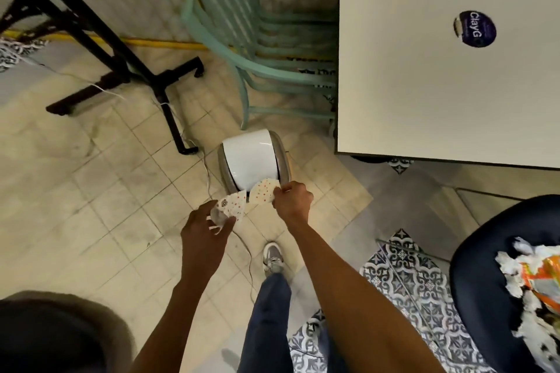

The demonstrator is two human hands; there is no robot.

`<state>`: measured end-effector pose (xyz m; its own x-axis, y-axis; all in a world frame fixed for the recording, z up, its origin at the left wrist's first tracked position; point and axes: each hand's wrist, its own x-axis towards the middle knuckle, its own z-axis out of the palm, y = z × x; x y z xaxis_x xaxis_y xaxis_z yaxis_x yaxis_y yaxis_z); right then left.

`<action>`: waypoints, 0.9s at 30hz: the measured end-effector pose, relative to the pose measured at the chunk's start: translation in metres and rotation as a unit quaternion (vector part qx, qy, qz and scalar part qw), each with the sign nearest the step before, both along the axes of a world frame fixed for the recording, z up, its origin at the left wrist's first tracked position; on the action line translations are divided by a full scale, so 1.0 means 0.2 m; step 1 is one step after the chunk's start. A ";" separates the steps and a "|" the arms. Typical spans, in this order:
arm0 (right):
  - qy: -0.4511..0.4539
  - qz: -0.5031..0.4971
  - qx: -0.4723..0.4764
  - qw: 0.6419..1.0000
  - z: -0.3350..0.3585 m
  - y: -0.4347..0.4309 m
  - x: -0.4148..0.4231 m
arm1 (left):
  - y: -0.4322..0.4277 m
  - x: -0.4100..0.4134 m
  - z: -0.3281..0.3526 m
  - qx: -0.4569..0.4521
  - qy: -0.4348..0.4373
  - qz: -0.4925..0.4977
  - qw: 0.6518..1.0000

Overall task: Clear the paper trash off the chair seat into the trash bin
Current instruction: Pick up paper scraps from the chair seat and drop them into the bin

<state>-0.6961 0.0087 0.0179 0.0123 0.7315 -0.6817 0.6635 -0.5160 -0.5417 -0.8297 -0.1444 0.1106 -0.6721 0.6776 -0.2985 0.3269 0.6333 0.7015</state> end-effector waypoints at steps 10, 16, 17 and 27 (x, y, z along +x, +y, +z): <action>-0.007 -0.042 -0.017 0.999 -0.04 0.11 -0.24 | 0.09 -0.13 -0.14 -0.042 0.023 -0.053 0.997; 0.002 0.103 0.046 0.994 0.03 0.09 -0.19 | 0.28 -0.11 -0.17 -0.082 0.086 -0.149 0.982; 0.005 0.123 0.055 0.991 0.03 0.09 -0.18 | 0.31 -0.10 -0.19 -0.086 0.096 -0.164 0.978; 0.045 0.217 0.081 0.972 0.04 0.10 -0.06 | 0.58 0.00 -0.42 -0.202 0.252 -0.318 0.892</action>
